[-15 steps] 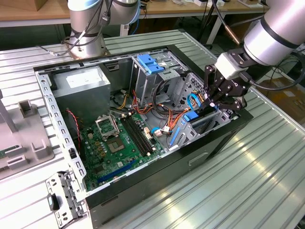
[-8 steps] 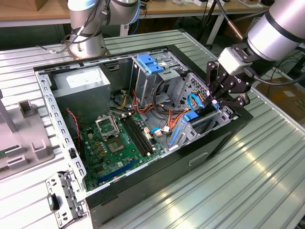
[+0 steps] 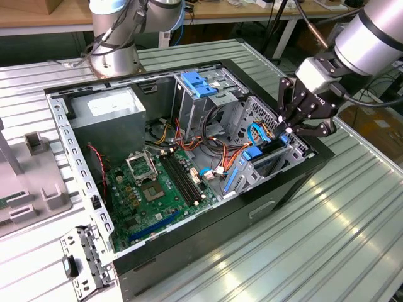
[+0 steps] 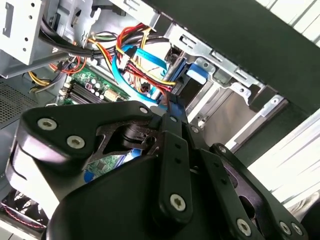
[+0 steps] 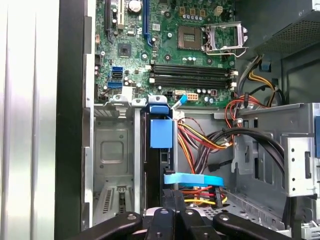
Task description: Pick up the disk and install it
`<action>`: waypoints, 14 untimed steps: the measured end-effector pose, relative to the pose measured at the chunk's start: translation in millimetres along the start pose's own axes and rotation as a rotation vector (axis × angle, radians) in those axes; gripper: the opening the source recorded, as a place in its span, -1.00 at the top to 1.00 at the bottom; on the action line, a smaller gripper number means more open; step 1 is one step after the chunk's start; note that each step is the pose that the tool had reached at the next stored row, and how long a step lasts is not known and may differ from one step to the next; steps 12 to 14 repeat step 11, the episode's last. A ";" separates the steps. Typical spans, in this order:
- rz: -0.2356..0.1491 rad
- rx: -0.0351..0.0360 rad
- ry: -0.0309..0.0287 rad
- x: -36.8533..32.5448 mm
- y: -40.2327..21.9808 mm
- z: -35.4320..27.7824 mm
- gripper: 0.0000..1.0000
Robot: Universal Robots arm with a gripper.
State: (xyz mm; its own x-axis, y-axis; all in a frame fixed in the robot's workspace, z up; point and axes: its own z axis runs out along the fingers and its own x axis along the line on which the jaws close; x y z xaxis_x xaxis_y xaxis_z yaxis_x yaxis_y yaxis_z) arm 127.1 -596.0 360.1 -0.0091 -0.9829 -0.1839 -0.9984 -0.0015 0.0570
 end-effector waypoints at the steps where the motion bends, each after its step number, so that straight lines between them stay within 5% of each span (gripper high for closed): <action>1: 0.000 0.0000 -0.0009 -0.1 -1.0 -0.9 0.79; 14: 0.000 -0.0006 -0.0029 -0.4 -3.9 -2.3 0.79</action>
